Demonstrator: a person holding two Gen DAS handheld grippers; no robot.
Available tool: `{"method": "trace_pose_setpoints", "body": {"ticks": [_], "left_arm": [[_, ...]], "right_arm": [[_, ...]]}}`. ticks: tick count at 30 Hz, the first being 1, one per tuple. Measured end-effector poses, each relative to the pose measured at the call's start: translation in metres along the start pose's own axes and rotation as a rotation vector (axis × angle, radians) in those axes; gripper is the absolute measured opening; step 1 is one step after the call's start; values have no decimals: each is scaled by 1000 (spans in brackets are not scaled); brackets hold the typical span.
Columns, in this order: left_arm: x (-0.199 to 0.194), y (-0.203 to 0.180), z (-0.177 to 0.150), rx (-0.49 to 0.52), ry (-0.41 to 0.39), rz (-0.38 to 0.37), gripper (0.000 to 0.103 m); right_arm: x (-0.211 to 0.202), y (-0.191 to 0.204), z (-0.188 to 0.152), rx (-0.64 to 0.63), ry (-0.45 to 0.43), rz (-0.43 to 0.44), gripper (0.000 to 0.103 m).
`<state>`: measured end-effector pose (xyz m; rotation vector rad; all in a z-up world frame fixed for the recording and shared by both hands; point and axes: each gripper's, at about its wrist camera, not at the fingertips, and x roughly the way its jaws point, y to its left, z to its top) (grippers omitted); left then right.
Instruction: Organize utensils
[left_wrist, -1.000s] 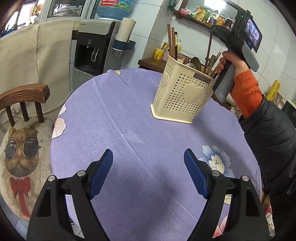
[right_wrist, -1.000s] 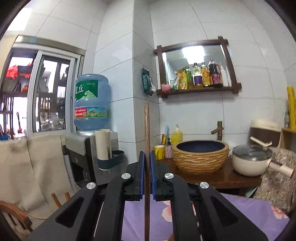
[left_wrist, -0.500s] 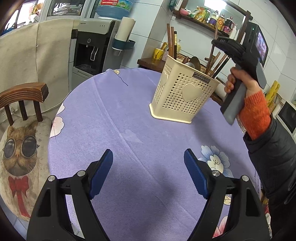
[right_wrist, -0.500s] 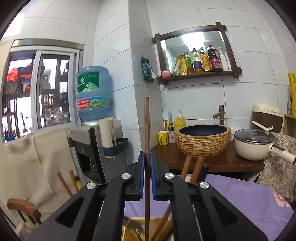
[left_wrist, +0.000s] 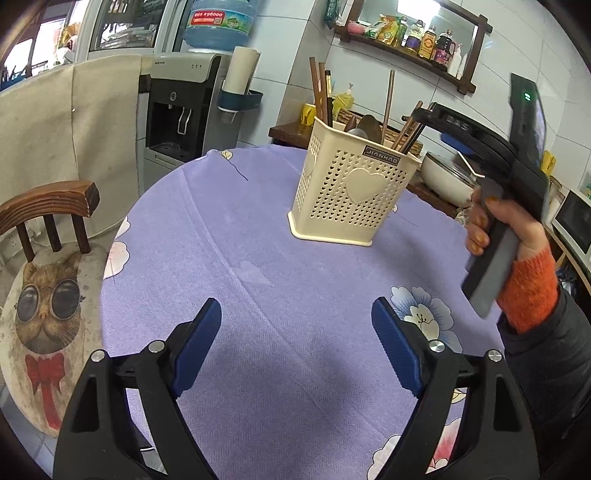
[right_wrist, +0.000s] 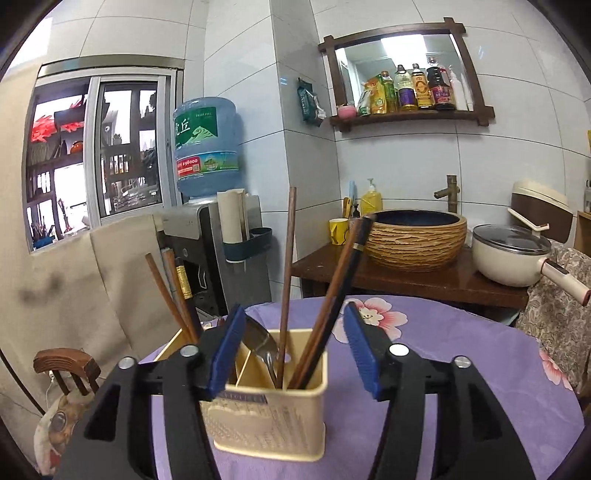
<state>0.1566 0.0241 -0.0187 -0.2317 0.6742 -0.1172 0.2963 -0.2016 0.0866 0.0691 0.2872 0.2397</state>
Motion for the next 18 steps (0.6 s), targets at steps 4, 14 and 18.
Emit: {"method": "trace_pose_setpoints", "body": {"ticks": [4,14,18], "left_arm": [[-5,-6,-1,24,-20,7,84],[-27,-17,-15,95,-134,71,97],[-41,-20,-25,146,-171,108,97]], "right_arm": [[-37,-4,-10,-9,-14,9,74],[-151,2,-66,-93,-37,-29,97],[-181,2,-96,-73,8,-7,97]]}}
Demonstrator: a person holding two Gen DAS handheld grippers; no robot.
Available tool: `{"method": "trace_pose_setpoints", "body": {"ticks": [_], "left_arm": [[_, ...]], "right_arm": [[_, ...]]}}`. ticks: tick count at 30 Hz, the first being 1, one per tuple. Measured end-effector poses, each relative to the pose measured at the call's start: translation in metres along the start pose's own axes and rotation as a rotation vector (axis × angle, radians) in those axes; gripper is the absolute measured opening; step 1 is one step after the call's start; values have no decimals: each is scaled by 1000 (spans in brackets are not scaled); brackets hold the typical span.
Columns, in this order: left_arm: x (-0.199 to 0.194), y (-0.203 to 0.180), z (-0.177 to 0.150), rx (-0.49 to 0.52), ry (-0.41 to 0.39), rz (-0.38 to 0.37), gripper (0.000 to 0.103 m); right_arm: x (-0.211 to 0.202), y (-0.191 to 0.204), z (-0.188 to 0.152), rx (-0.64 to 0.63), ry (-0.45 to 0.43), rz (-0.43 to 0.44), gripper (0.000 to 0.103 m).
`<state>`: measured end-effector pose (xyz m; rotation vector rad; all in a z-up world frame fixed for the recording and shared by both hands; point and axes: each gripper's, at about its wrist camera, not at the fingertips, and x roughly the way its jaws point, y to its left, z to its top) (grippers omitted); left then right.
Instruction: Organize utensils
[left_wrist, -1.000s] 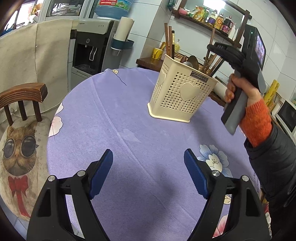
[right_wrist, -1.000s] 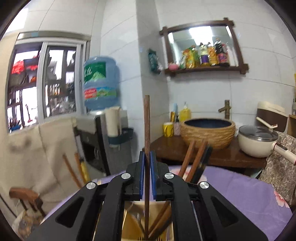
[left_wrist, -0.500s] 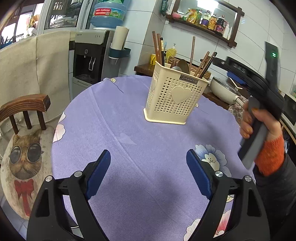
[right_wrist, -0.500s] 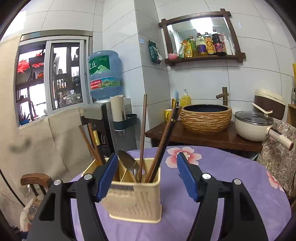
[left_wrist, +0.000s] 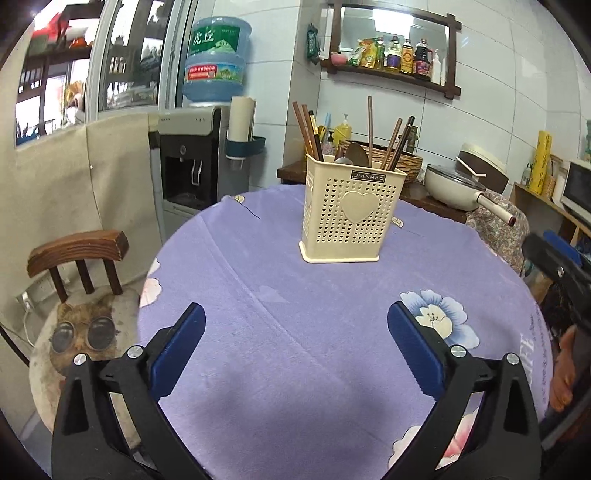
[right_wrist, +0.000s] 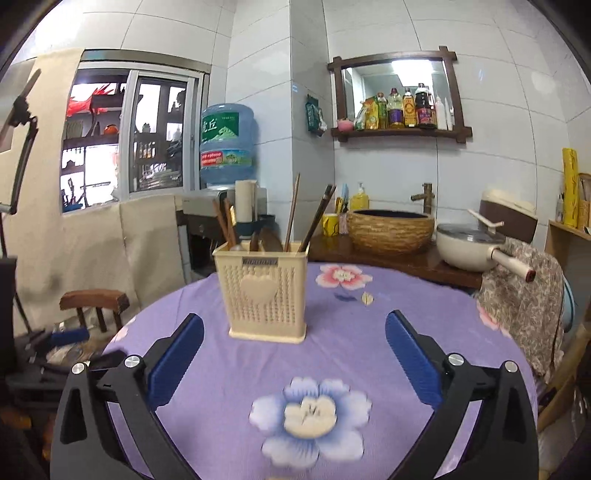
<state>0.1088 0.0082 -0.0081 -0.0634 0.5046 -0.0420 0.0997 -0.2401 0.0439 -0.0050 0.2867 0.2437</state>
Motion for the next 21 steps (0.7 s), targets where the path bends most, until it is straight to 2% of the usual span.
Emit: {"method": "trace_pose_setpoints", "body": {"ticks": [4,9,16,21], "left_arm": [[-21,-4,-13,29,-43,-5,97],[-42,-11,-25,30,-68,-9,97],[-61,-17,-28,23,-98,-7,97],[-63,-17,-30,0,-83,-24,97]], "right_arm": [[-22,9,-24,-14,39,11,97],[-46,33,-39,-132,22,-23,97],[-63,44,-40,-147,-19,-47,97],[-68,36,-38,-101,-14,-34,97]]}}
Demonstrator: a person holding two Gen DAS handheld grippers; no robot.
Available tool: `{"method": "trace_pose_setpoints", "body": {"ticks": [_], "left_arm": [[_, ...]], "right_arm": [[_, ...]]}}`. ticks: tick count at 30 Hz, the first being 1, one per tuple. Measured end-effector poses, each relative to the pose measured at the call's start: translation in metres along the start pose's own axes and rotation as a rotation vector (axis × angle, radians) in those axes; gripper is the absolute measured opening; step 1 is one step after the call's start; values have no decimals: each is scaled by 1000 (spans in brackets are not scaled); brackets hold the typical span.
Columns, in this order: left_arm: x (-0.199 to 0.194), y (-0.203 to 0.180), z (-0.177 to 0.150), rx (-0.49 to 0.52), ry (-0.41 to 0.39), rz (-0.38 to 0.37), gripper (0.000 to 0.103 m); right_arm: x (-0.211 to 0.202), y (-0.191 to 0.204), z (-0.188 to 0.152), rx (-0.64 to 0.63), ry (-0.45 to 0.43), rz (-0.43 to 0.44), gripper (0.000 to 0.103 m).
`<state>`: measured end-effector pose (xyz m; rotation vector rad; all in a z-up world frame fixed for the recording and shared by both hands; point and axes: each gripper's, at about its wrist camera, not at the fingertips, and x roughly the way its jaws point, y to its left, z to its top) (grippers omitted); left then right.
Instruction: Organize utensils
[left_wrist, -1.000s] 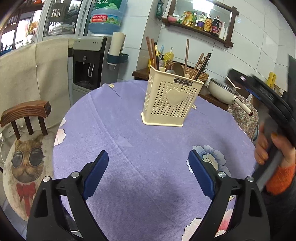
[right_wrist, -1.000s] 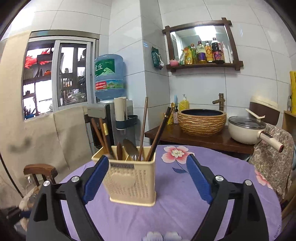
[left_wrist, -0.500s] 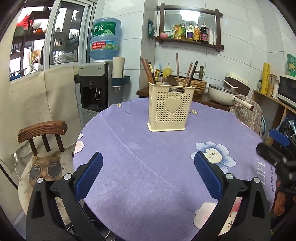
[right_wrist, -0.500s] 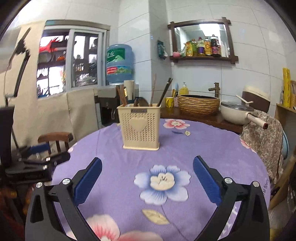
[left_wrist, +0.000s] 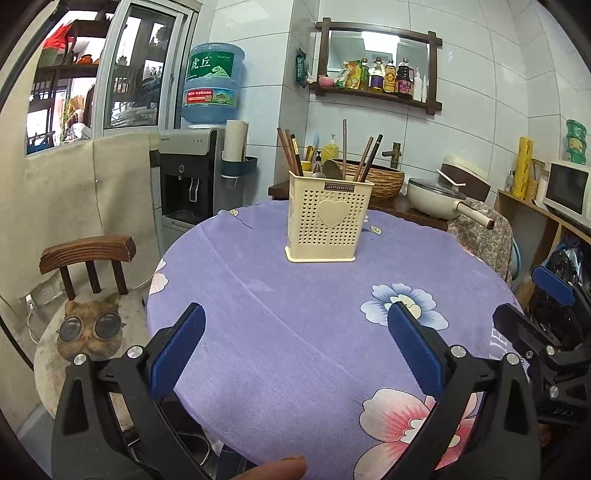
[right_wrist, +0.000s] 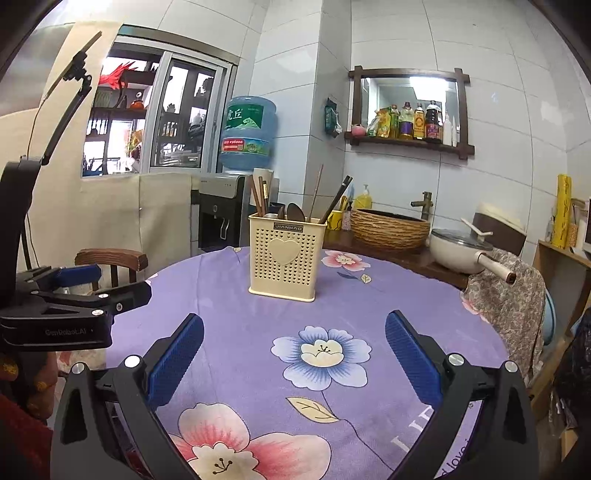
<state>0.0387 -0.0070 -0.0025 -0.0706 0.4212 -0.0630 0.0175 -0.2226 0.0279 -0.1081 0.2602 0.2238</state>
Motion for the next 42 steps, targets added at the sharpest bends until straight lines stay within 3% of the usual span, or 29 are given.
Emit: {"method": "trace_pose_setpoints", "body": {"ticks": [9,42], "left_arm": [[-4,-1,-1,0,-6,-4,97],[-3,10,-4,-29,-4,-2,97]], "right_arm": [[0,-12,-1,73,15,13,97],[3,-4,1,56,31,36,97]]}}
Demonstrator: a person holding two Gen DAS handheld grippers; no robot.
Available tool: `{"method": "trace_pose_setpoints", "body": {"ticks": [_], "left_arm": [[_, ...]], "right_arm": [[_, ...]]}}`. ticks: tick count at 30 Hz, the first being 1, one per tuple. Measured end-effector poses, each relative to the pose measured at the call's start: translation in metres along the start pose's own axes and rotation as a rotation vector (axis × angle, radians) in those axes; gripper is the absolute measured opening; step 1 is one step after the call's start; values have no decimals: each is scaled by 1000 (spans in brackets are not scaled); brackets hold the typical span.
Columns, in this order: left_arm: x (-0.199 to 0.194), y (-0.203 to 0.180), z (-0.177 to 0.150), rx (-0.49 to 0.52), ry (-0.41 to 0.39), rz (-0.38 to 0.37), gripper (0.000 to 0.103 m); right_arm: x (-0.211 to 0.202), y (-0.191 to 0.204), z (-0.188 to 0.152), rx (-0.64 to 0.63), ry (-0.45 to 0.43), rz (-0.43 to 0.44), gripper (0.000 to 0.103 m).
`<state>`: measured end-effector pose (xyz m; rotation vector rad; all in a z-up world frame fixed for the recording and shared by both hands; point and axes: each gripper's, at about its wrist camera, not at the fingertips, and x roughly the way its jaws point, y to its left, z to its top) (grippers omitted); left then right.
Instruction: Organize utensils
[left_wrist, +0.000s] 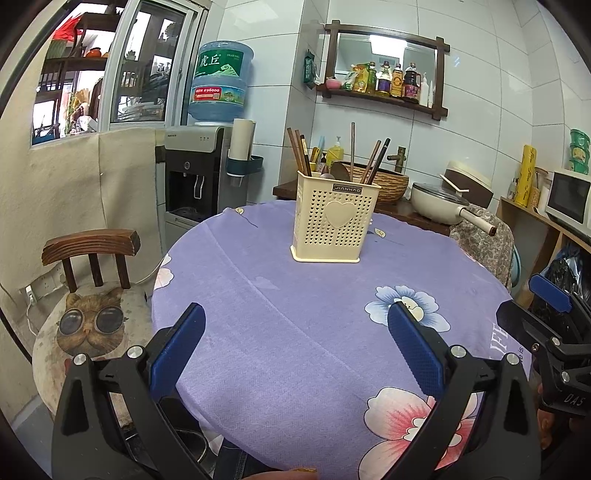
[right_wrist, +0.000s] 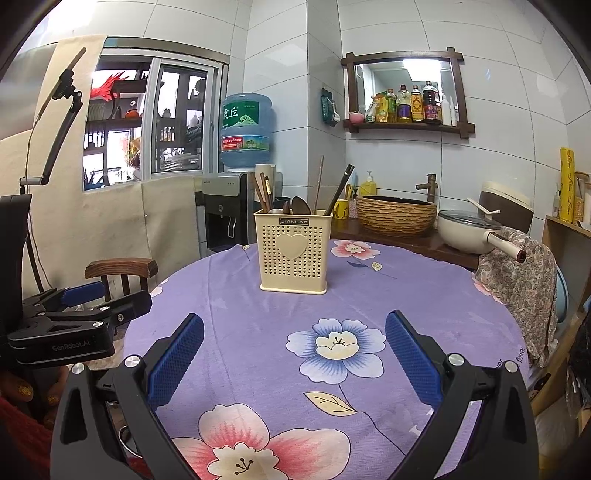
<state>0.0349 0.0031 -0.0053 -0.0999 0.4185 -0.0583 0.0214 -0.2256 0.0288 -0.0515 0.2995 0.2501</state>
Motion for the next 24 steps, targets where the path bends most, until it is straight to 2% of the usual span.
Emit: {"method": "trace_pose_setpoints", "body": {"ticks": [24], "left_arm": [[3,-2,-2,-6,13,3,97]], "right_arm": [[2,-2,-3,15,18,1,97]]}}
